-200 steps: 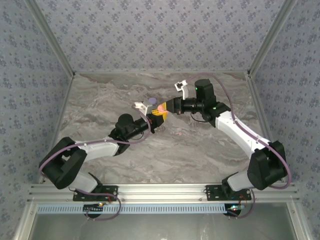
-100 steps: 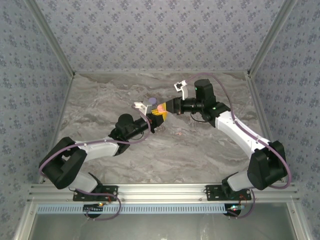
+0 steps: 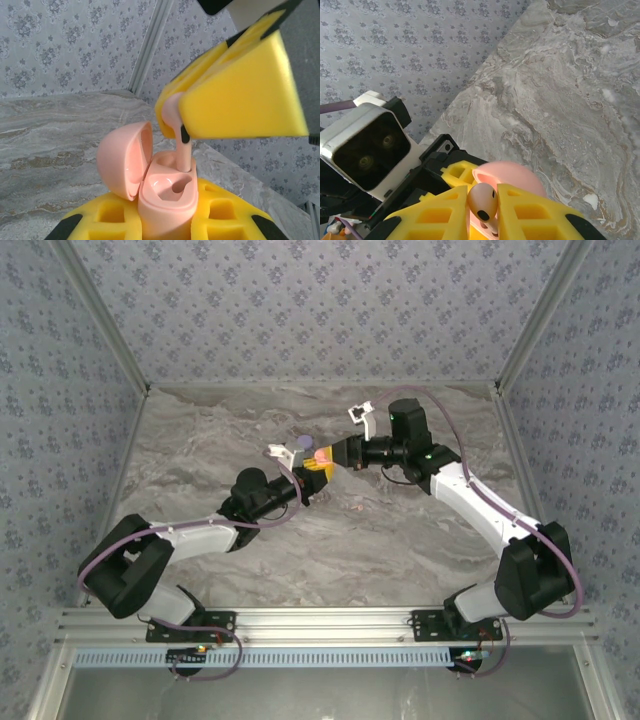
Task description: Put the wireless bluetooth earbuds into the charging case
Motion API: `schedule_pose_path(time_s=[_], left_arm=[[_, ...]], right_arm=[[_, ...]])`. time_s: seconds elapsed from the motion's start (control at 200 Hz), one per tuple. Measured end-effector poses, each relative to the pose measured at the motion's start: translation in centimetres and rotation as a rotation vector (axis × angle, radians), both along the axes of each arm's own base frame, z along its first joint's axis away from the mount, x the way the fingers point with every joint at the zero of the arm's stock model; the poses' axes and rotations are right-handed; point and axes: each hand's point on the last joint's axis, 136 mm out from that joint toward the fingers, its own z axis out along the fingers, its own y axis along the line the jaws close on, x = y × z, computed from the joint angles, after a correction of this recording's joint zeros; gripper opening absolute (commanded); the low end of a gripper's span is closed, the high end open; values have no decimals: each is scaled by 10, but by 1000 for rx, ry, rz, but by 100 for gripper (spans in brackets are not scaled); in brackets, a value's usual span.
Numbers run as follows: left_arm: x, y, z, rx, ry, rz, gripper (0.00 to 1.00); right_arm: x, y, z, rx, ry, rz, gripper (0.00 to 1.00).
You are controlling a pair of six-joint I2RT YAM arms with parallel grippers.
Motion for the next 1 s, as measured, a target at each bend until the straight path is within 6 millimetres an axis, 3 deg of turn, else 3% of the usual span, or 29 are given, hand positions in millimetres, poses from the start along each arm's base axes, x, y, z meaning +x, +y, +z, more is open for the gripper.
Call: schedule_pose_path(time_s=[1.004], left_arm=[[3, 5, -1, 13, 11, 40, 7]], right_arm=[[0, -5, -9, -47, 9, -19, 23]])
